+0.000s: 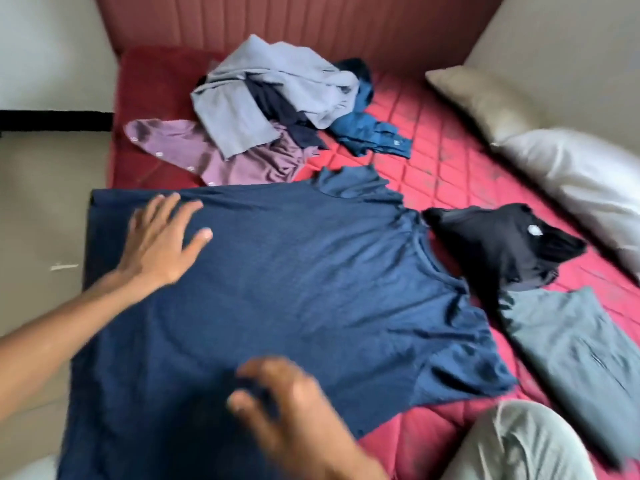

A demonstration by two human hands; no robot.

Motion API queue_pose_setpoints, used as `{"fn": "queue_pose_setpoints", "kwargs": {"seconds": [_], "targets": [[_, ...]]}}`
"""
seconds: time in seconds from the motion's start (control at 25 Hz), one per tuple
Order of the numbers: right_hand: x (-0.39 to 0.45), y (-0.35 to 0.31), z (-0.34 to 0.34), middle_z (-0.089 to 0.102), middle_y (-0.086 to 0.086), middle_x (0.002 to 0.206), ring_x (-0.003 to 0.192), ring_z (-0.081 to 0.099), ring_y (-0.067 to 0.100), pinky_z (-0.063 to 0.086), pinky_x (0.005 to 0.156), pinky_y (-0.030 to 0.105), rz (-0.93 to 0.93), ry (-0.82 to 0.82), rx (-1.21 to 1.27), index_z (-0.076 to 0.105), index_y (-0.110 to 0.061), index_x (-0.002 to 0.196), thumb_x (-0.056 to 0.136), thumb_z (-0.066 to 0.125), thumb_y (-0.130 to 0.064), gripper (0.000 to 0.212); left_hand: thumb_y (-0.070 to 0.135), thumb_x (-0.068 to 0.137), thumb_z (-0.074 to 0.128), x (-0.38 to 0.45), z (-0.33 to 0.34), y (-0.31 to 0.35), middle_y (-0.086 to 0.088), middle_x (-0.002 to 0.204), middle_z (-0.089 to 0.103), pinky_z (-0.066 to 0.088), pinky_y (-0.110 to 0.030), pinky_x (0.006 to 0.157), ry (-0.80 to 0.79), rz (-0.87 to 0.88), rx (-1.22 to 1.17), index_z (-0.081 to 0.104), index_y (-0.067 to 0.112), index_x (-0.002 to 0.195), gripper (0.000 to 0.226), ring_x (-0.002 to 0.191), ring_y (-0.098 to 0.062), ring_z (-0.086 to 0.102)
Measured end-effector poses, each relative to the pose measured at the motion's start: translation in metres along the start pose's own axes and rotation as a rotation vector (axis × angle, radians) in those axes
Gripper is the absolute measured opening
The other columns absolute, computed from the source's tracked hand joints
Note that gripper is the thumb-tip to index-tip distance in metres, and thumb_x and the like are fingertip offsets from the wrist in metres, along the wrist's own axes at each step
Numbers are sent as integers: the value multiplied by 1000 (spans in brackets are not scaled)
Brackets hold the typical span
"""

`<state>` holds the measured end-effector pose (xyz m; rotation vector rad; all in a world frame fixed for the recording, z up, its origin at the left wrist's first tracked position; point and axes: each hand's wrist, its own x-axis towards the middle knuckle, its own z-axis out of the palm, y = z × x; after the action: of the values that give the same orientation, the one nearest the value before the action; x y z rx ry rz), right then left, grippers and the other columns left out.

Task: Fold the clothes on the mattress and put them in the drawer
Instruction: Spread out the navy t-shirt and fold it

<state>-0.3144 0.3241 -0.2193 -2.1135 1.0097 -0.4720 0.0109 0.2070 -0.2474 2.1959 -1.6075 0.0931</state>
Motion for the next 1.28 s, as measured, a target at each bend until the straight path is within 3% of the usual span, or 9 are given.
{"fn": "queue_pose_setpoints", "kwargs": {"seconds": [0.12,0.28,0.44,0.56,0.72,0.88,1.08,1.16,1.28], "targets": [[35,98,-89,37,8,162,151,33,25,29,124,46,24,231,-415,41,-23,155,103,39,-59,63,78,92,25,-48,28,25,0,171,17,10,-60,122,-237,61,79,28,40,159,77,158,-26,12],[47,223,-188,-6,-9,172,160,-2,21,7,127,57,394,92,-712,5,-44,163,92,4,-80,79,84,93,18,-26,47,-30,4,173,6,7,-62,123,-203,-165,155,13,47,161,78,159,-25,4],[27,269,-230,16,9,171,156,18,29,20,124,54,657,278,-695,16,-23,164,90,9,-76,91,86,88,7,-9,83,-88,2,173,3,6,-64,123,-331,-200,201,16,44,162,85,159,-29,-2],[22,250,-203,14,15,170,154,19,37,24,119,61,609,355,-719,19,-17,163,100,38,-62,79,81,89,-3,-28,51,-31,2,173,-4,11,-70,120,-311,-251,200,12,45,161,82,158,-34,-5],[2,226,-200,41,28,150,137,41,46,40,110,54,808,375,-593,36,-4,146,87,54,-74,93,63,100,30,-129,27,69,-3,170,21,18,-70,115,-213,-82,164,21,38,162,67,155,-33,19],[-7,211,-236,57,22,132,124,56,42,49,97,47,992,418,-407,55,-8,121,84,70,-59,65,47,99,58,-90,26,106,-15,143,53,42,-67,100,-179,-178,129,56,22,144,52,127,-45,48],[-17,218,-247,64,14,131,122,62,34,52,95,40,1011,313,-215,58,-22,124,75,80,-59,65,30,103,53,61,69,261,-1,102,68,52,-43,93,-453,211,-194,52,34,143,40,105,-30,64],[-17,229,-249,63,9,133,123,61,31,50,94,37,1009,262,-206,58,-26,126,73,79,-64,69,23,105,48,117,97,337,-9,113,68,52,-46,95,-515,294,-212,43,40,150,49,107,-32,63],[-15,246,-255,63,1,130,123,61,27,49,94,34,1005,202,-136,58,-32,126,68,81,-67,71,14,96,62,178,134,413,-11,127,50,49,-51,99,-620,557,141,40,39,153,65,115,-34,55]]}}
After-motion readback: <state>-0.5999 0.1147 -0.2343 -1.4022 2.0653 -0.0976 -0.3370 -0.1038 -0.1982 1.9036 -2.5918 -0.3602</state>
